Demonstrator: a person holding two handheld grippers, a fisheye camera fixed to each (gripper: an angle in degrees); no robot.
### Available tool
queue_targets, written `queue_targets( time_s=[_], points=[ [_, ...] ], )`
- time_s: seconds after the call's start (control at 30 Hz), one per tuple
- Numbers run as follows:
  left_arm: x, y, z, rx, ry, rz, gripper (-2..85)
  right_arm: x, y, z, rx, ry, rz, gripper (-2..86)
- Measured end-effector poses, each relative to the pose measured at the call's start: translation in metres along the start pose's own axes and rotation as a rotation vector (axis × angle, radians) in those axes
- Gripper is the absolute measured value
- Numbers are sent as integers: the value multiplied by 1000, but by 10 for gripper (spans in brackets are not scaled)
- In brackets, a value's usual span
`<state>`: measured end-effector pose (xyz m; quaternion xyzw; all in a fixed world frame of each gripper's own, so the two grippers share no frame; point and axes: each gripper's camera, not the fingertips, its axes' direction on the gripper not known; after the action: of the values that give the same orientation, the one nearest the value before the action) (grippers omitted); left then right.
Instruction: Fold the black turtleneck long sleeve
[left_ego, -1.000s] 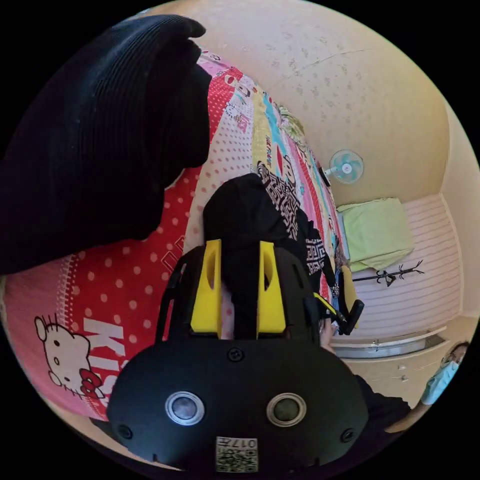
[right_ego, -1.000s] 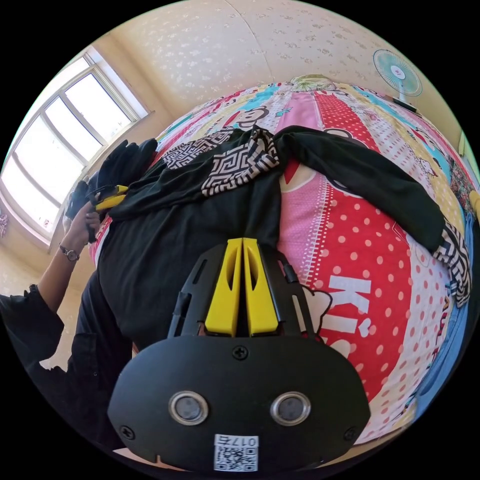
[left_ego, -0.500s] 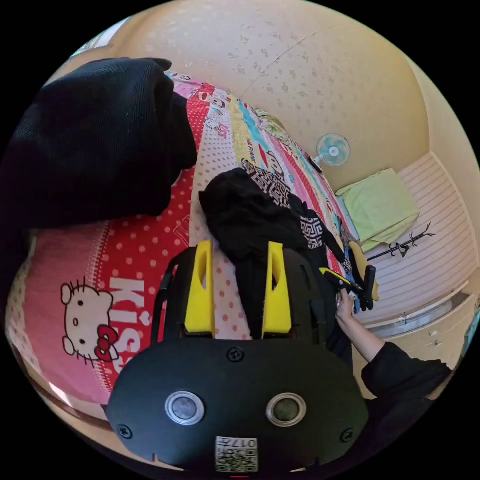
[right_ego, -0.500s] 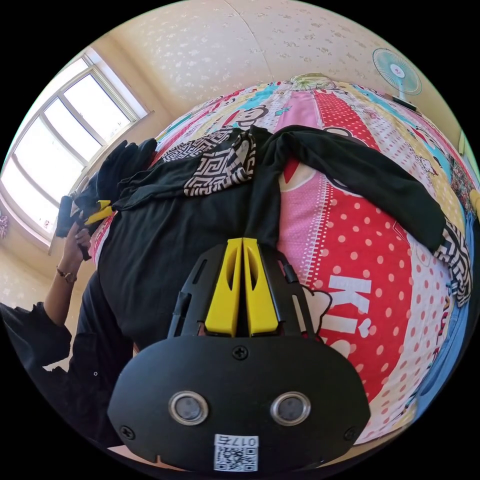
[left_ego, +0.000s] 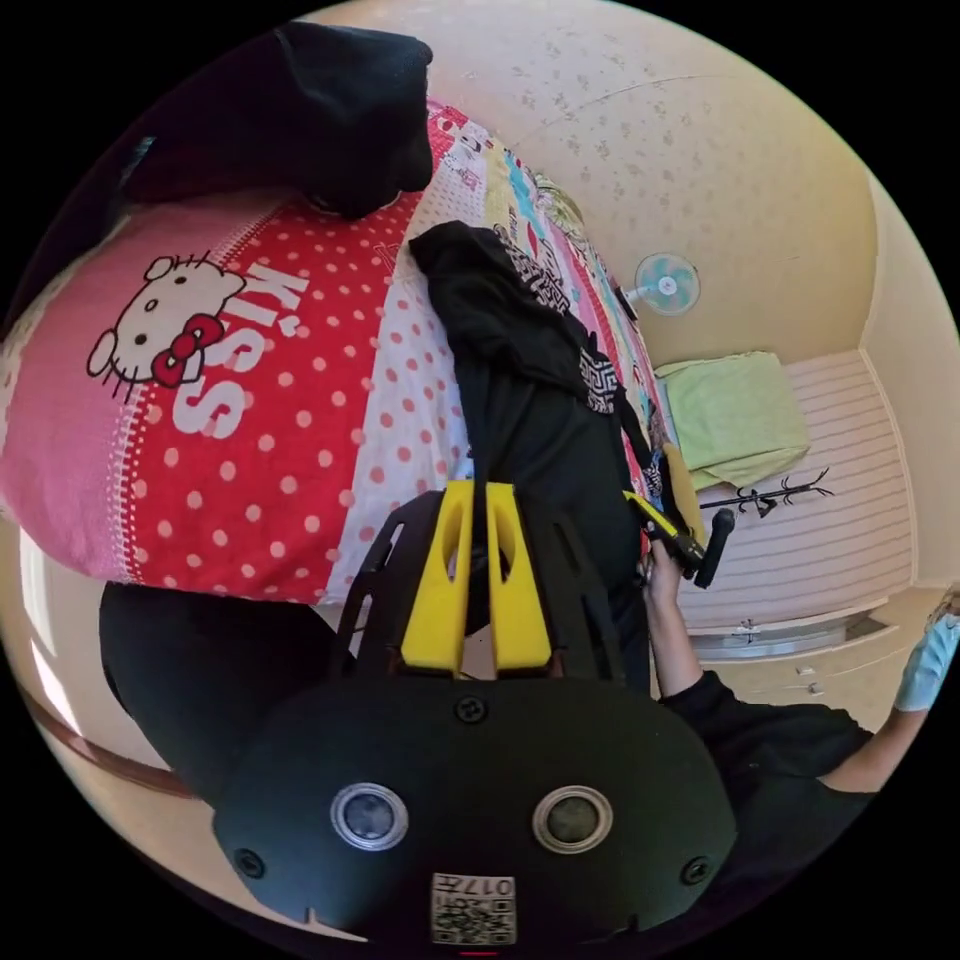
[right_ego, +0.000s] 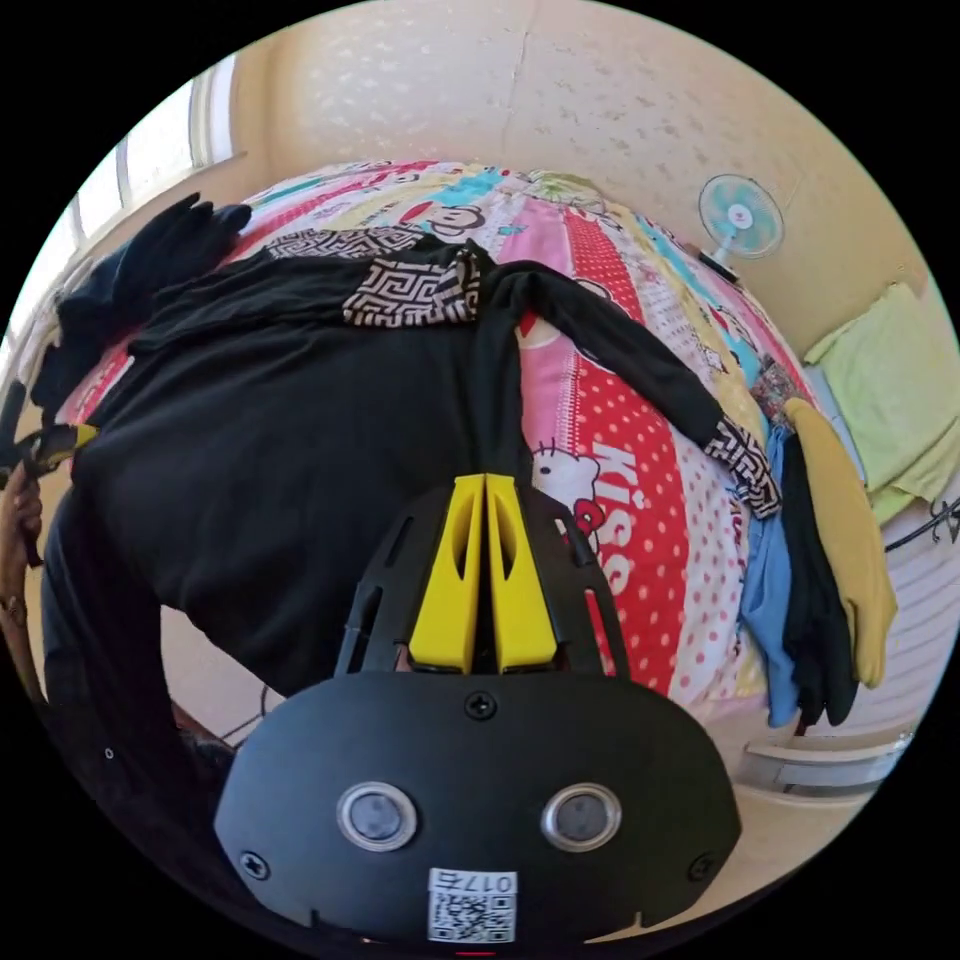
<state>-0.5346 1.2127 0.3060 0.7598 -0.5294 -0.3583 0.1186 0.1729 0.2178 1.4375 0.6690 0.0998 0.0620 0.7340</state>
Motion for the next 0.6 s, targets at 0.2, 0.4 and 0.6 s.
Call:
queue_targets(
  time_s=[0.2,0.4,0.6],
  points=[
    [45,-12,-11,-8,-167,195,75,53,-18,-60,138,-86,38,19],
    [44,-46,53,-251,-109,260,72,106,-132,-26,154,-482,65,82],
    [9,-23,35,-89,-27,240,38,75,-226,89,-122,-367,-10,39]
  ],
)
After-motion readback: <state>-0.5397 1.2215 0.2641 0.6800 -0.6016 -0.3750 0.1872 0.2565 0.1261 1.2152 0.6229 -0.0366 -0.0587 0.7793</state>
